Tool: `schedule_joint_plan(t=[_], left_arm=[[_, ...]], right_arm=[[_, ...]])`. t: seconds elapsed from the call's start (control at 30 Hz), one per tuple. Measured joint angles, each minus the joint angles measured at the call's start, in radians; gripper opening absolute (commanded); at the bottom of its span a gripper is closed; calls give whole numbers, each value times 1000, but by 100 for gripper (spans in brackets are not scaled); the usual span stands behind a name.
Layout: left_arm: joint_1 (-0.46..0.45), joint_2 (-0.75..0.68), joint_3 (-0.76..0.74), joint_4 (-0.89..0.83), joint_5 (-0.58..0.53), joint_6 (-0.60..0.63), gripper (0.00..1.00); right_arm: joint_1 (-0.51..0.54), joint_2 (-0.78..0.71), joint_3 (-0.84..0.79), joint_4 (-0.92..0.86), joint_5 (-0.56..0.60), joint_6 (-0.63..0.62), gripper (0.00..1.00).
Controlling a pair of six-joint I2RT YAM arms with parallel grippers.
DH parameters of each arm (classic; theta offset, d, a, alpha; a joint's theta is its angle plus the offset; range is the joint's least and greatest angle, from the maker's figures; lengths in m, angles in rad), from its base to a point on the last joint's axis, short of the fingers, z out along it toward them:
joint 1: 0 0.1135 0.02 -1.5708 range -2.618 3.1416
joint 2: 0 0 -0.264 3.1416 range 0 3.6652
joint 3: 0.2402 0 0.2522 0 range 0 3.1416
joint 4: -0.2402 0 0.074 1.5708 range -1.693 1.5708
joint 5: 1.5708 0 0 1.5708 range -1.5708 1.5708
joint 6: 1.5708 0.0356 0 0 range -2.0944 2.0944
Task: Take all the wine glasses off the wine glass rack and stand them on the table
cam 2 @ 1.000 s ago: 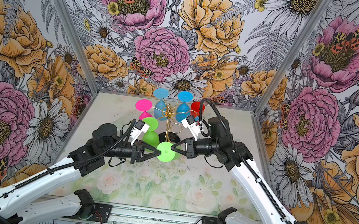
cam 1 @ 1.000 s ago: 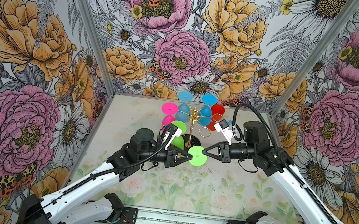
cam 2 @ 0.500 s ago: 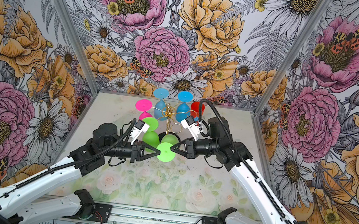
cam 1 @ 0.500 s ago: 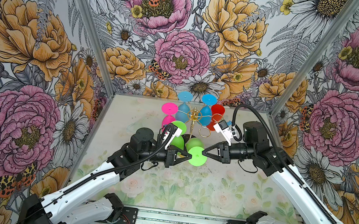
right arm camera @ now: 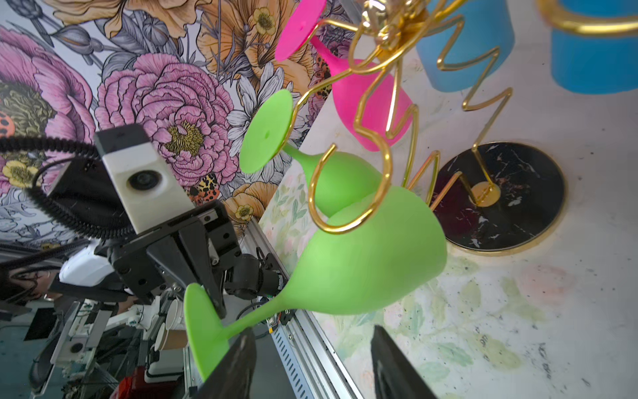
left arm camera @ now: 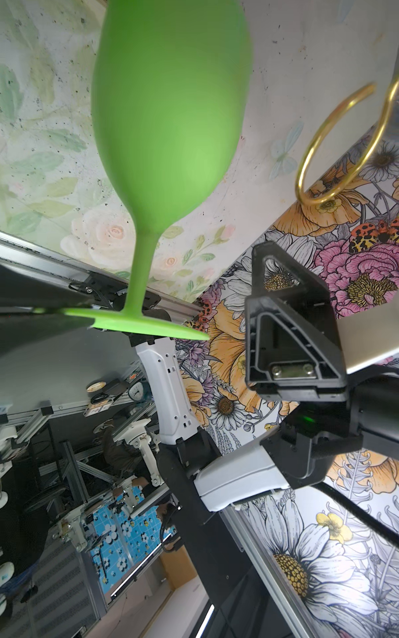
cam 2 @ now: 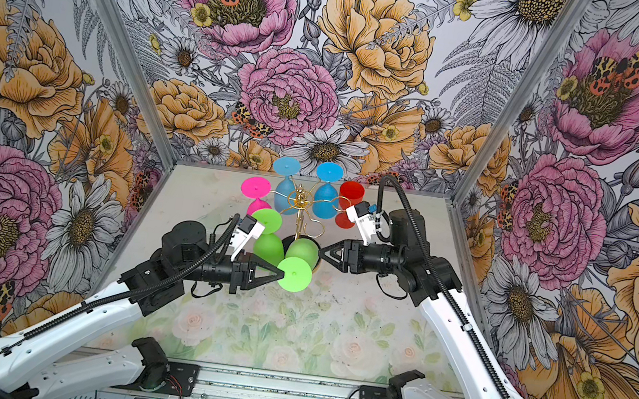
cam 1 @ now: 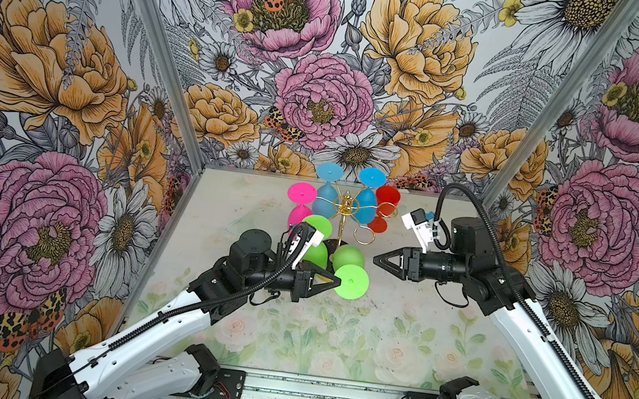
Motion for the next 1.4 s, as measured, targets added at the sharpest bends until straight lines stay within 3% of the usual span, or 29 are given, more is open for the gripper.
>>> schedule_joint_plan(t=[0.4, 0.8, 1.4], left_arm=[[-121, -81, -54, -39, -18, 188, 0], [-296, -195, -111, -161, -304, 506, 0], [-517, -209, -179, -228, -782, 946, 0]], right_arm=[[-65, 50, -15, -51, 154, 74, 65], [-69, 139, 56, -197, 309, 80, 65], [-23, 220, 150, -258, 237, 41, 63]])
